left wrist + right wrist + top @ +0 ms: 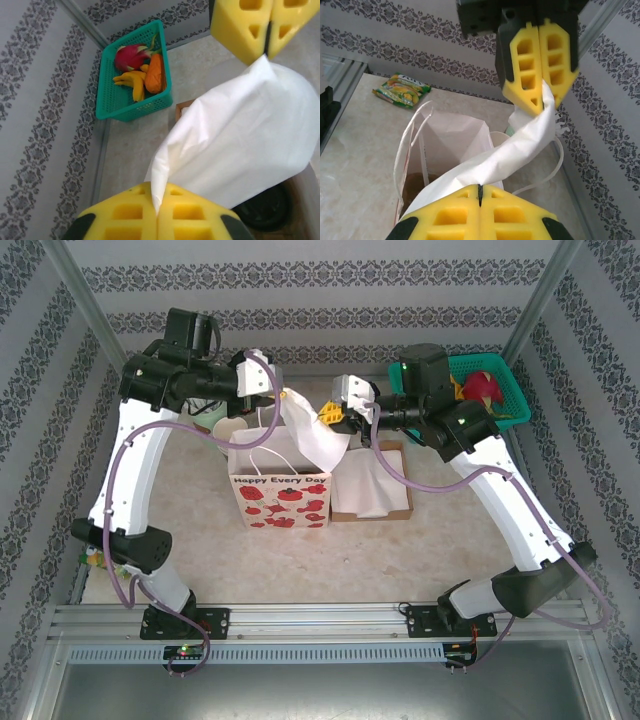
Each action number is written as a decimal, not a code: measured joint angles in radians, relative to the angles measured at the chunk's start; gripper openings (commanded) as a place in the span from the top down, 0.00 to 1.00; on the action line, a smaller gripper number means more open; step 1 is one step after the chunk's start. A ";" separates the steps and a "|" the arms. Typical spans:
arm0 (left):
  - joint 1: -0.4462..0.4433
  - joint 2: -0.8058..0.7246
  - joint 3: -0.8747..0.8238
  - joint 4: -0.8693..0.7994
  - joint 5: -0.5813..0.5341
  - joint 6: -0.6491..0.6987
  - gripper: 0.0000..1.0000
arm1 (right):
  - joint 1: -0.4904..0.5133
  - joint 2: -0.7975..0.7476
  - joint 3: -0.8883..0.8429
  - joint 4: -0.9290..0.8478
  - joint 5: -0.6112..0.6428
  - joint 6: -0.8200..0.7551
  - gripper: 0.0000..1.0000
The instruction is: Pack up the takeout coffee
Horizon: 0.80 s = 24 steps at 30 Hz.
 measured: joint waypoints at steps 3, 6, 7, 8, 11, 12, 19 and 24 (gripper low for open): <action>0.000 -0.074 -0.074 0.023 -0.032 -0.026 1.00 | 0.008 -0.002 -0.023 0.011 0.030 0.029 0.72; 0.000 -0.146 -0.138 0.047 -0.055 -0.053 1.00 | 0.023 0.005 -0.031 0.015 0.056 0.076 0.46; 0.000 -0.169 -0.156 0.050 -0.059 -0.062 1.00 | 0.029 0.009 -0.031 0.022 0.064 0.095 0.43; 0.000 -0.188 -0.172 0.050 -0.063 -0.068 1.00 | 0.035 0.011 -0.031 0.028 0.071 0.109 0.41; 0.000 -0.237 -0.214 0.050 -0.077 -0.085 1.00 | 0.062 0.026 -0.030 0.038 0.084 0.133 0.36; 0.000 -0.249 -0.225 0.049 -0.083 -0.092 1.00 | 0.073 0.034 -0.030 0.038 0.084 0.138 0.33; -0.004 -0.256 -0.230 0.031 -0.179 -0.142 1.00 | 0.114 0.076 0.000 0.060 0.061 0.214 0.19; -0.007 -0.251 -0.229 0.026 -0.213 -0.162 1.00 | 0.190 0.090 0.055 0.117 0.180 0.259 0.14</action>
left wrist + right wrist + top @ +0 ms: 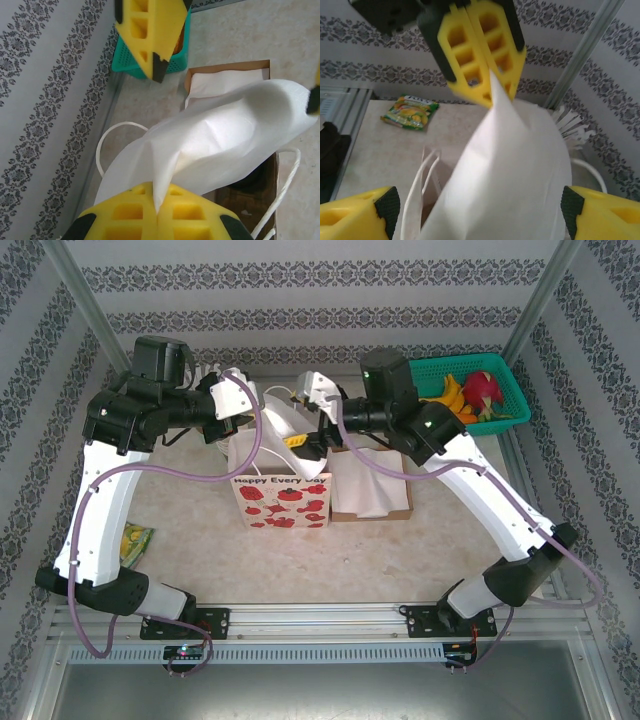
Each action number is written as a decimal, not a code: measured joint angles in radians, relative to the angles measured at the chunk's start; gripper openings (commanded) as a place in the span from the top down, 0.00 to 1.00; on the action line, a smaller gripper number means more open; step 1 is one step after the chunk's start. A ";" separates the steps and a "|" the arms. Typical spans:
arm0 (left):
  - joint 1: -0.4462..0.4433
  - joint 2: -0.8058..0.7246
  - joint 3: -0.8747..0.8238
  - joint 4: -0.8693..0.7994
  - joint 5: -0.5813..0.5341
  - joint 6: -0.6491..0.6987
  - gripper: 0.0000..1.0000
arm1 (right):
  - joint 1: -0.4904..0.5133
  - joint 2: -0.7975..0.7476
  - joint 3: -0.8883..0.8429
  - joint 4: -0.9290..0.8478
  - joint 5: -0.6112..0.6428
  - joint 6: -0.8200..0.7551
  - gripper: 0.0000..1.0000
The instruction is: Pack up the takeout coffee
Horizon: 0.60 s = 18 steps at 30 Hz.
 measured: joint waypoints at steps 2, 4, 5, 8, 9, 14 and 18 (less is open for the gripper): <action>0.000 0.000 0.001 0.000 -0.003 -0.005 1.00 | 0.031 0.021 0.016 0.018 0.047 0.008 0.15; 0.000 0.002 0.005 -0.003 -0.006 -0.008 1.00 | 0.046 0.047 0.025 0.027 0.085 0.007 0.22; 0.000 0.002 0.007 -0.004 -0.008 -0.008 1.00 | 0.048 0.058 0.026 0.027 0.106 0.004 0.28; 0.000 0.003 0.016 -0.016 -0.019 -0.008 1.00 | 0.040 0.095 0.026 0.023 0.158 -0.004 0.62; 0.000 0.003 0.019 -0.023 -0.024 -0.008 0.99 | 0.035 0.108 0.028 0.018 0.161 -0.004 0.72; 0.000 0.004 0.031 -0.074 -0.023 0.011 0.65 | 0.005 0.131 0.029 -0.004 0.098 -0.012 0.98; 0.004 0.004 0.031 -0.110 -0.008 0.028 0.38 | -0.026 0.131 0.029 -0.005 -0.016 -0.027 1.00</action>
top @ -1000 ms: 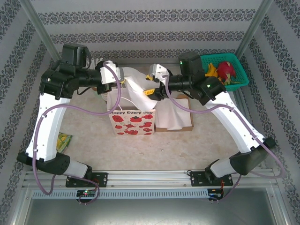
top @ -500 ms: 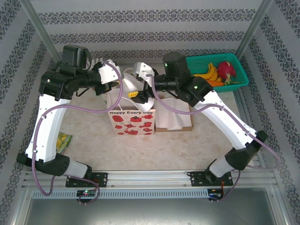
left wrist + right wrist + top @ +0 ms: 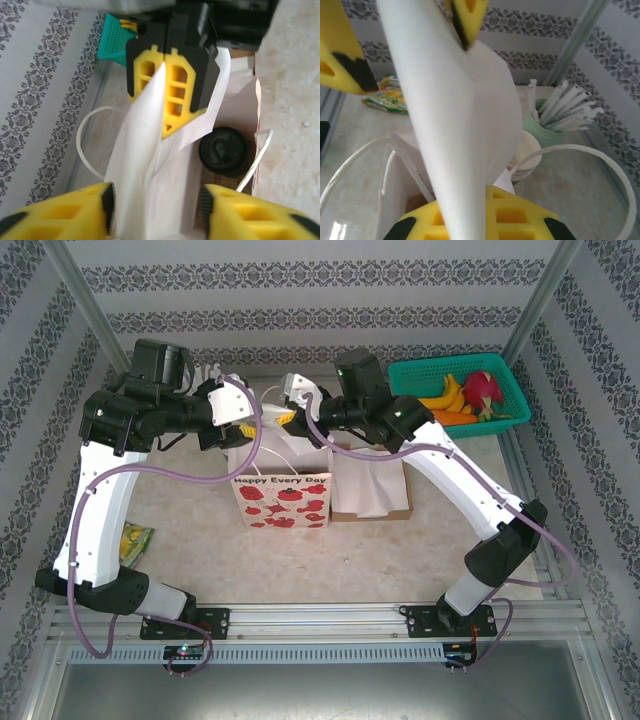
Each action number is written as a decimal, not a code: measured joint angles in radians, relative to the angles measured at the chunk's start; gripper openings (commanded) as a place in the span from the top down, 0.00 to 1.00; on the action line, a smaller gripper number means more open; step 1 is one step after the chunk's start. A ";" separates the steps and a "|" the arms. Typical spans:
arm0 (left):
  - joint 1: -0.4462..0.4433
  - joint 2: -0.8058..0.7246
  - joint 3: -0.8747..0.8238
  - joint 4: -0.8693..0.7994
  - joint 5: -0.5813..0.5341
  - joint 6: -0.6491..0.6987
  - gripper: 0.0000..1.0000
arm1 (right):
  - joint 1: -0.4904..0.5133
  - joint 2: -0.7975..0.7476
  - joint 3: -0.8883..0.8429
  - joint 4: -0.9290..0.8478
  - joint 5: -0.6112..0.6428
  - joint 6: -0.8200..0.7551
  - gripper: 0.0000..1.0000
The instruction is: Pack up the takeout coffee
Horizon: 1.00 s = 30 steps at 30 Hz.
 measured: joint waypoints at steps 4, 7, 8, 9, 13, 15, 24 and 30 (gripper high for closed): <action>0.014 0.000 0.000 -0.009 0.019 0.007 0.37 | -0.027 0.000 0.000 -0.001 -0.096 -0.018 1.00; 0.046 0.002 0.000 -0.008 0.052 0.005 0.47 | -0.034 -0.002 -0.003 0.003 -0.141 -0.031 1.00; 0.057 0.002 0.000 -0.008 0.065 0.007 0.52 | -0.034 -0.004 -0.006 0.004 -0.151 -0.033 1.00; 0.066 0.004 0.000 -0.008 0.079 0.009 0.58 | -0.034 -0.006 -0.010 0.006 -0.157 -0.035 1.00; 0.075 0.007 -0.002 -0.008 0.132 0.012 0.83 | -0.034 -0.008 -0.024 0.029 -0.183 -0.038 1.00; 0.075 0.007 -0.006 -0.008 0.144 0.014 0.93 | -0.033 -0.010 -0.037 0.055 -0.188 -0.036 1.00; 0.075 -0.008 -0.048 0.009 0.061 -0.019 1.00 | 0.000 0.003 -0.097 0.171 -0.154 0.008 0.98; 0.075 -0.010 -0.049 0.009 -0.061 -0.049 1.00 | 0.026 0.039 -0.099 0.198 -0.133 0.027 0.83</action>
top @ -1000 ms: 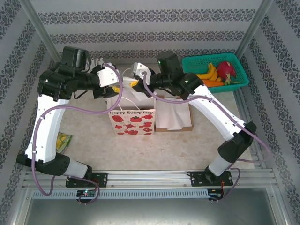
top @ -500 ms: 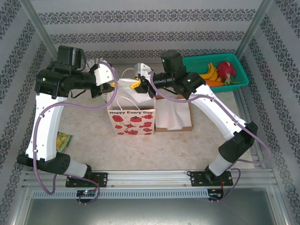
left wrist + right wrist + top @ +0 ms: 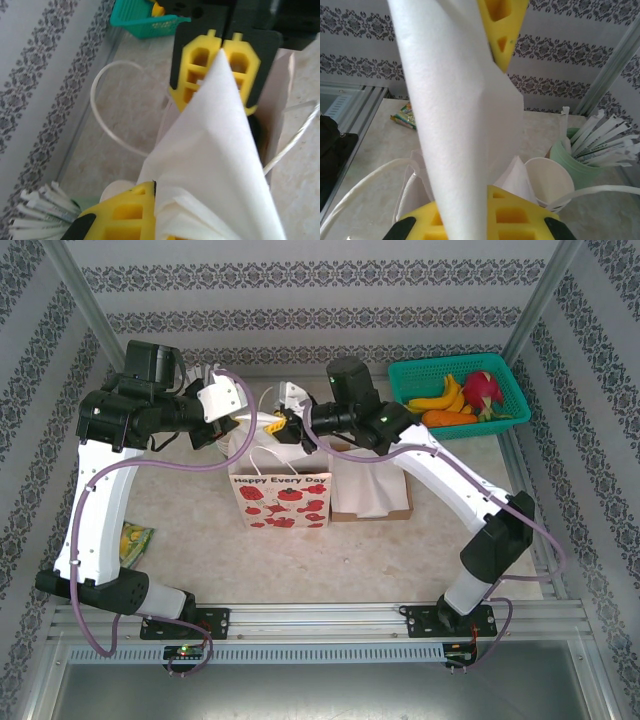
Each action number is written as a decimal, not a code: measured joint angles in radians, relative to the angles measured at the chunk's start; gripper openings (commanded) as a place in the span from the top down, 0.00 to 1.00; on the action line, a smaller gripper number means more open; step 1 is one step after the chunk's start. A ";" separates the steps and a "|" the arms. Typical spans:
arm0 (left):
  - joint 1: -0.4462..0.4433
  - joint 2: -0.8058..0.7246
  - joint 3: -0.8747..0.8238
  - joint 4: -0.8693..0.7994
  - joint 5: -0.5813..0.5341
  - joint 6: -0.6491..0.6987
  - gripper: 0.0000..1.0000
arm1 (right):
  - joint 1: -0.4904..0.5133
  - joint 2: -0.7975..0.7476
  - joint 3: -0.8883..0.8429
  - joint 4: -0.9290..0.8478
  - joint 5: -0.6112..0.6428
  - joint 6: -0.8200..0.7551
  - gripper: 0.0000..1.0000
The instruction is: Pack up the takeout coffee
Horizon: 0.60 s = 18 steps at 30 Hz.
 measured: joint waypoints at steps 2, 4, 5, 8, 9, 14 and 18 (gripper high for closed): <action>0.000 0.000 0.000 -0.003 -0.040 -0.002 1.00 | 0.013 0.011 -0.004 0.007 0.006 0.006 0.74; 0.000 0.000 0.000 -0.006 -0.074 -0.001 1.00 | 0.019 0.016 -0.011 0.009 0.015 0.011 0.67; 0.000 0.000 0.000 -0.010 -0.090 0.003 1.00 | 0.020 0.017 -0.012 0.008 0.023 0.016 0.61; 0.000 -0.006 -0.019 -0.012 -0.129 0.027 1.00 | 0.021 0.013 -0.015 0.009 0.050 0.035 0.48; 0.000 -0.008 -0.030 -0.013 -0.135 0.037 1.00 | 0.018 0.008 -0.022 0.010 0.060 0.039 0.44; 0.000 -0.010 -0.066 -0.021 -0.142 0.101 1.00 | 0.003 -0.062 -0.092 0.002 0.114 0.063 0.28; -0.012 -0.008 -0.067 -0.026 -0.156 0.160 1.00 | -0.012 -0.146 -0.140 -0.001 0.185 0.100 0.08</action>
